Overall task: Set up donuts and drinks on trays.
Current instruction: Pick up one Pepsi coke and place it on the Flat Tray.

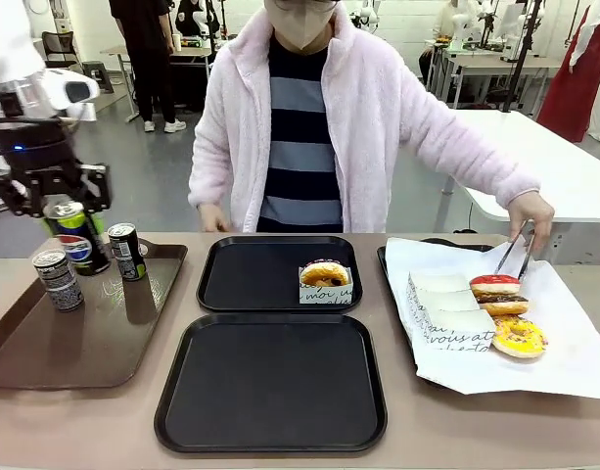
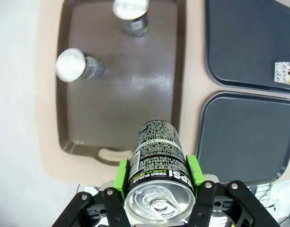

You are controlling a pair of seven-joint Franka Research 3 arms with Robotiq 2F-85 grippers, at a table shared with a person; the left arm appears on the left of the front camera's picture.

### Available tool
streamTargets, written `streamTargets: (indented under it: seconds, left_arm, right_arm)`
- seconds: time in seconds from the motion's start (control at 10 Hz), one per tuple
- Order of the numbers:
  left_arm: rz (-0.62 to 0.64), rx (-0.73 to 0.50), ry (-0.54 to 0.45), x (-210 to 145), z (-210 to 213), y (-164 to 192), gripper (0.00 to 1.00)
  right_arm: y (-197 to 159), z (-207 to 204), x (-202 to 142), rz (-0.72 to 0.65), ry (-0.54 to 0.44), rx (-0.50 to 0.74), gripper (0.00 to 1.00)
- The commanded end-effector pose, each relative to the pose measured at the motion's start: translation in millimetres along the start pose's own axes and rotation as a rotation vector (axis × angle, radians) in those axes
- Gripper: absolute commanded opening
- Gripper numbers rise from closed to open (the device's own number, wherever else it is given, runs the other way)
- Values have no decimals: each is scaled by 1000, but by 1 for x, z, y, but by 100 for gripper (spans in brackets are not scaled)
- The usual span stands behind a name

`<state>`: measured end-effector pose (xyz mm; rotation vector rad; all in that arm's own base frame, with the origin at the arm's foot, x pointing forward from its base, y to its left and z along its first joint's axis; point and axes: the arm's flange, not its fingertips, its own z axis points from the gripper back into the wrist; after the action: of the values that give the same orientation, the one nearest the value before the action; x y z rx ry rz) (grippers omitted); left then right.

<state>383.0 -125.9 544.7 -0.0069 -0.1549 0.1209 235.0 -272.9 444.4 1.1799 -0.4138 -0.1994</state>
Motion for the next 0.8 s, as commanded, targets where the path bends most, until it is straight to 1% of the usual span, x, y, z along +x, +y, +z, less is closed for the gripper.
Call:
streamTargets:
  seconds: [0.0, 0.2, 0.4, 0.5, 0.6, 0.7]
  left_arm:
    - [-35, -30, 7, 32, -12, -46, 58]
    - [-5, -53, -1, 65, -29, -79, 58]
    - [-35, -91, -64, 89, -47, -110, 58]
    - [-70, -103, -80, 96, -58, -122, 58]
    - [-104, -141, -41, 95, -64, -125, 58]
    - [-116, -114, 8, 82, -61, -116, 58]
  right_arm:
    - [-1, 1, 0, 17, -5, 16, 100]
    - [-1, 1, 0, 17, -5, 16, 100]
    - [-1, 1, 0, 17, -5, 16, 100]
    - [-1, 1, 0, 17, -5, 16, 100]
    - [-1, 1, 0, 17, -5, 16, 100]
    - [-1, 1, 0, 17, -5, 16, 100]
